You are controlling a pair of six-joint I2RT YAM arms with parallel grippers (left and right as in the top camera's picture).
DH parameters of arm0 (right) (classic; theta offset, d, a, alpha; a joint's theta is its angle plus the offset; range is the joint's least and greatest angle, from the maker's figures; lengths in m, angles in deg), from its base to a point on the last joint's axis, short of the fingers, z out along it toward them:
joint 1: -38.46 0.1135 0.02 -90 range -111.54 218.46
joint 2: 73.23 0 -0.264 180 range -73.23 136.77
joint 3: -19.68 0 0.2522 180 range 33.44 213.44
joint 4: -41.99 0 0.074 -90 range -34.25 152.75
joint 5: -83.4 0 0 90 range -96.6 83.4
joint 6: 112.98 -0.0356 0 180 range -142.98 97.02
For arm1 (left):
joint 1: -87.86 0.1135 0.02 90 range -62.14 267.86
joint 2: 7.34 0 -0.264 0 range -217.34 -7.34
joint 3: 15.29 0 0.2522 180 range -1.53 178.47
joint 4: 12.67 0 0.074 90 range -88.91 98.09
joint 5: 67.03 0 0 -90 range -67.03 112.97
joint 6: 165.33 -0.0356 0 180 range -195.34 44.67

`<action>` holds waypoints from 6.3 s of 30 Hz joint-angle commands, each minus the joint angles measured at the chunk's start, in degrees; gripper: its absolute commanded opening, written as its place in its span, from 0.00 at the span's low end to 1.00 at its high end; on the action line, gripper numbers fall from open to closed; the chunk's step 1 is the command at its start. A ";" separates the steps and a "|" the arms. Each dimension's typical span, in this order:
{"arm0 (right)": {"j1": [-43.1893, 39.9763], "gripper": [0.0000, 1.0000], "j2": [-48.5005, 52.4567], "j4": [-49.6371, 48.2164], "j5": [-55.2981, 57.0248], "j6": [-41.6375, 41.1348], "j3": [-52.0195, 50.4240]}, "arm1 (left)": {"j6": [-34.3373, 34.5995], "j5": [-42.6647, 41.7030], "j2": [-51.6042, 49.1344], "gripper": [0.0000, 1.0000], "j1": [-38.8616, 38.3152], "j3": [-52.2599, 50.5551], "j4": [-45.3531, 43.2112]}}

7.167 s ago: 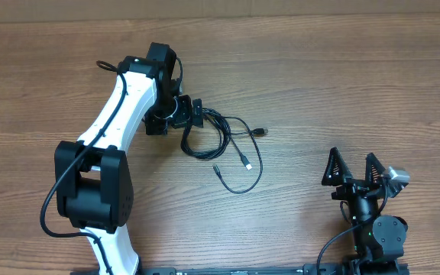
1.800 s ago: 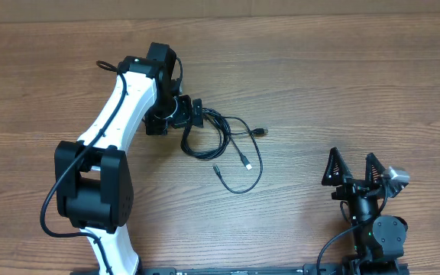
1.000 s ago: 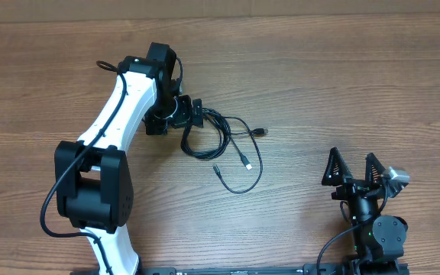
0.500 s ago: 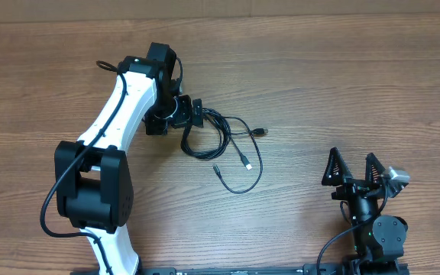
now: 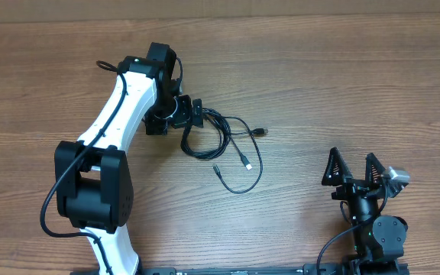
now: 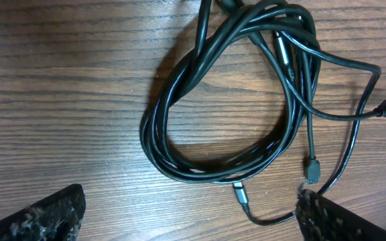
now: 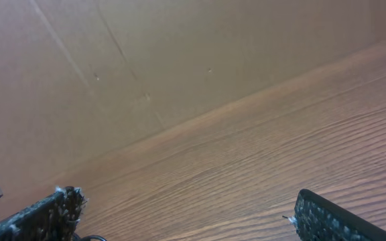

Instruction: Untangle cables

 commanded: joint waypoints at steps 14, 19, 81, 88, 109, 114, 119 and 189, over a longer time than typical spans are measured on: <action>-0.22 1.00 -0.04 -0.24 -0.07 -0.24 -0.52 | 0.35 0.28 0.28 1.00 -0.02 1.38 -0.20; -0.22 1.00 -0.04 -0.24 -0.07 -0.24 -0.52 | 0.37 0.28 0.28 1.00 -0.09 1.38 -0.20; -0.22 1.00 50.66 36.28 -23.85 0.85 54.45 | -2.67 4.63 -0.17 0.99 -0.44 -0.90 -8.35; -0.22 1.00 50.66 36.28 -23.85 0.83 54.45 | -2.67 4.63 -0.17 1.00 -0.44 -0.90 -8.35; -0.22 1.00 50.93 36.30 -23.85 0.85 54.45 | -2.67 4.63 -0.17 1.00 -0.44 -0.90 -8.35; -0.22 1.00 51.98 36.44 -23.85 0.85 54.45 | -2.67 4.63 -0.17 1.00 -0.44 -0.90 -8.35; -0.22 1.00 53.72 36.44 -23.85 0.85 54.45 | -2.67 4.63 -0.17 1.00 -0.44 -0.90 -8.37; -0.22 1.00 69.13 36.41 -23.85 0.83 54.45 | -2.67 4.63 -0.17 1.00 -0.46 -0.90 -8.35</action>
